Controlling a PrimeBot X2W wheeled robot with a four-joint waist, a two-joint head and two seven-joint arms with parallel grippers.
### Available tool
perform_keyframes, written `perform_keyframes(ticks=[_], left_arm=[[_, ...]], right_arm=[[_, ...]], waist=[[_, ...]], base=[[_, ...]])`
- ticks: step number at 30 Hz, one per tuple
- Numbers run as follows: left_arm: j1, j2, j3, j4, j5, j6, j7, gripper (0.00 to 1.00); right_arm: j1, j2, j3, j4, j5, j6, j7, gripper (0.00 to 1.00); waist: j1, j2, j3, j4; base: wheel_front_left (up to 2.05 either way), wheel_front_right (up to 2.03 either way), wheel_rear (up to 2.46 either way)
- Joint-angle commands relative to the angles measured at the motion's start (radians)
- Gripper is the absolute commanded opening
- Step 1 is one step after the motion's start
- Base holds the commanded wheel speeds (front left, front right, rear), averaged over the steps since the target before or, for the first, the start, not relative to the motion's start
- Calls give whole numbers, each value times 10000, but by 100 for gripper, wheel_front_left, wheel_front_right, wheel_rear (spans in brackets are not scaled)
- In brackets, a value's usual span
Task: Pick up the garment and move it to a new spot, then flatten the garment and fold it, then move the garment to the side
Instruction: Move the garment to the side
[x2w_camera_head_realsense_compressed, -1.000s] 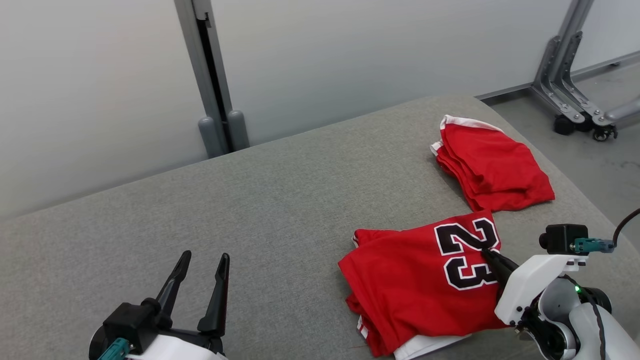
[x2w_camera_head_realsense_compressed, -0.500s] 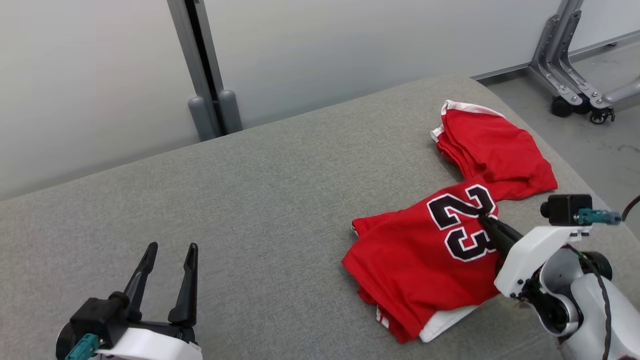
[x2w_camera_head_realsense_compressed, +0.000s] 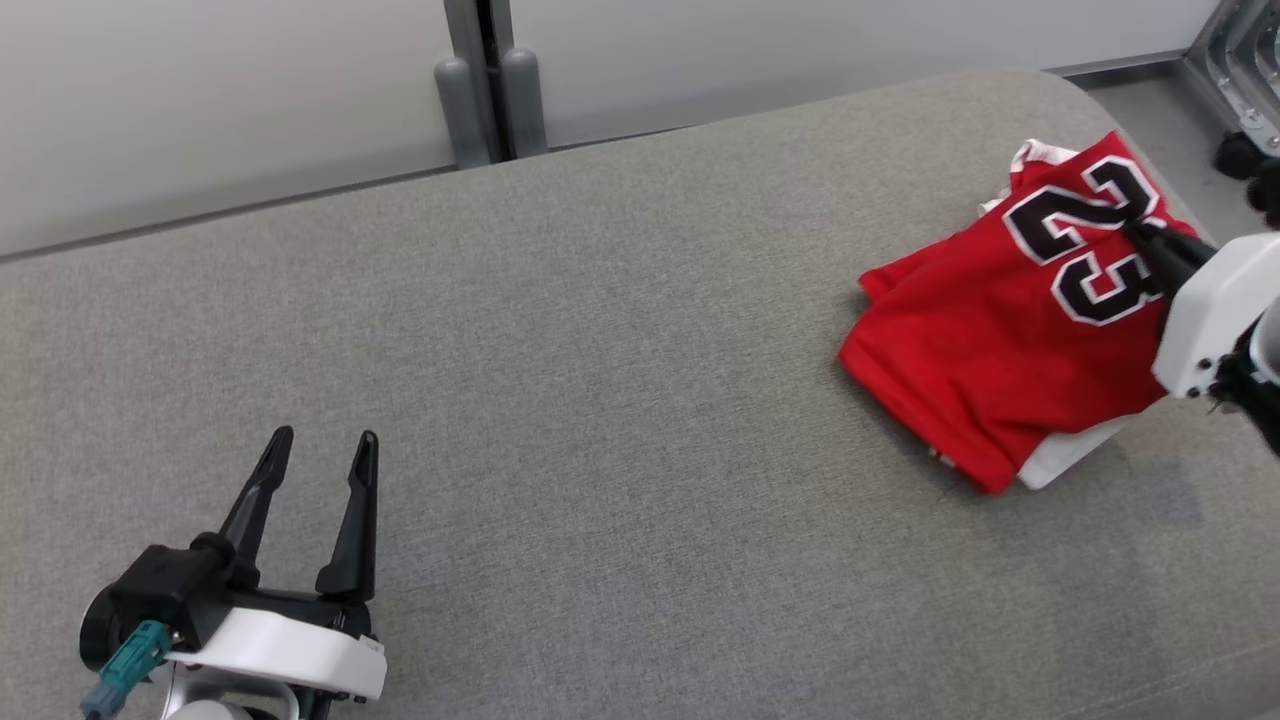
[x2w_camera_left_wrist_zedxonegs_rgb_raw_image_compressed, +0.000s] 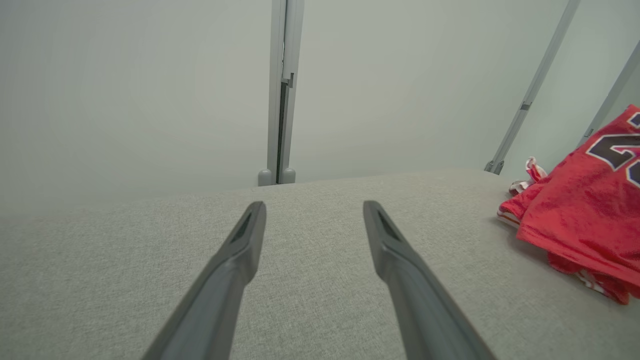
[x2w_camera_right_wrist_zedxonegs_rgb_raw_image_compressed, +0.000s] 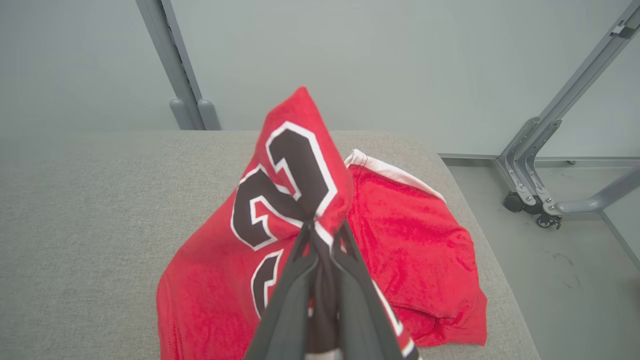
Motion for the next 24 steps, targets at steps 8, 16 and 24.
perform_keyframes(ticks=[8, 16, 24], left_arm=[[-725, 160, 9, -175, 162, -1, 54, 100], [-1093, 208, -22, -138, 173, 15, 50, 100], [-1275, 207, -99, -61, 164, -24, 62, 100]], right_arm=[[-1534, -1018, -4, 1622, 101, -3, -382, 0], [-2789, -890, -677, 4456, -960, -5, -592, 0], [-3587, -325, -1159, 6385, -2066, -3, -893, 74]], waist=[[0, 0, 1223, 578], [0, 0, 1768, 575], [0, 0, 1925, 635]], base=[[0, 0, 0], [0, 0, 0], [0, 0, 0]])
